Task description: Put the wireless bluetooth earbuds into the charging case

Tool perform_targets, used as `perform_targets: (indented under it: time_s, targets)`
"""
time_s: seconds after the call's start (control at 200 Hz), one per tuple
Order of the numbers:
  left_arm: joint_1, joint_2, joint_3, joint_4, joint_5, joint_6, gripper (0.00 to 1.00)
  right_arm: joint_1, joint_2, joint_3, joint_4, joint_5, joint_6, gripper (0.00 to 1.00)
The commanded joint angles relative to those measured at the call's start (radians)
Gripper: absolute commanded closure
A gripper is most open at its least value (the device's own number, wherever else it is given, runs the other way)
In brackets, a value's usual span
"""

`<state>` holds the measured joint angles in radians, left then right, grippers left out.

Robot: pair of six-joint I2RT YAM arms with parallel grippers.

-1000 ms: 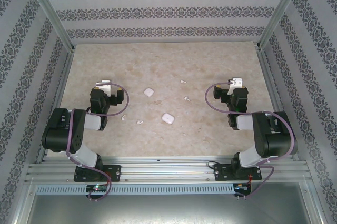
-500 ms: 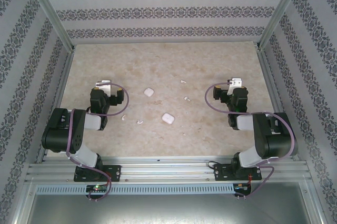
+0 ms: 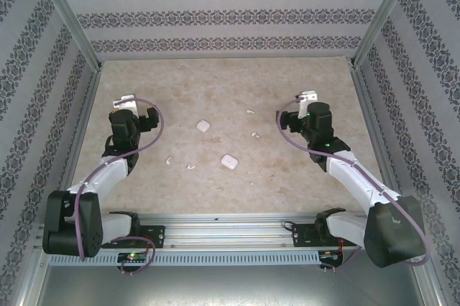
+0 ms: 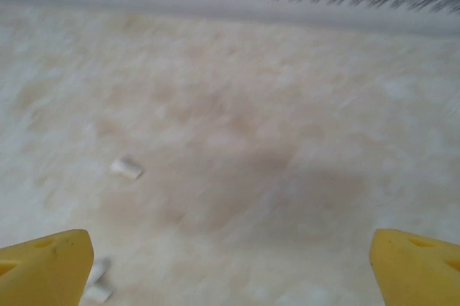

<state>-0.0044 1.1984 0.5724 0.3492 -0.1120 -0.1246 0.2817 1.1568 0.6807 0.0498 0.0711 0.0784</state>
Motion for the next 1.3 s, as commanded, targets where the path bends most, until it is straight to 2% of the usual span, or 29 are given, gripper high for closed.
perform_targets:
  time_s: [0.0,0.125,0.265,0.37,0.45,0.669,0.799,0.974,1.114,1.299]
  targets:
    - [0.013,-0.05,0.107,-0.366,0.051,-0.097,0.0,0.11,0.018,0.068,-0.309,-0.018,0.08,0.02]
    - [0.013,-0.059,0.195,-0.581,0.19,-0.162,0.0,0.281,0.101,0.153,-0.438,-0.051,0.126,0.02]
    - [0.012,-0.062,0.233,-0.729,0.361,-0.225,0.0,0.459,0.241,0.281,-0.55,-0.05,0.03,0.02]
    - [0.006,-0.048,0.226,-0.78,0.483,-0.262,0.0,0.502,0.369,0.402,-0.659,-0.059,0.0,0.02]
    - [-0.007,-0.029,0.224,-0.799,0.533,-0.27,0.0,0.507,0.456,0.484,-0.726,-0.064,-0.012,0.02]
    - [-0.065,0.027,0.226,-0.776,0.543,-0.251,0.0,0.523,0.676,0.656,-0.826,-0.032,-0.007,0.02]
    - [-0.131,0.065,0.243,-0.74,0.544,-0.256,0.0,0.535,0.796,0.789,-0.902,-0.039,0.01,0.02]
    - [-0.211,0.097,0.236,-0.692,0.53,-0.249,0.0,0.547,0.905,0.901,-0.991,-0.059,0.124,0.04]
    - [-0.238,0.094,0.205,-0.645,0.559,-0.265,0.0,0.548,0.9,0.873,-0.984,-0.171,0.264,0.05]
    - [-0.302,0.061,0.165,-0.597,0.546,-0.286,0.0,0.548,0.823,0.732,-0.869,-0.29,0.431,0.08]
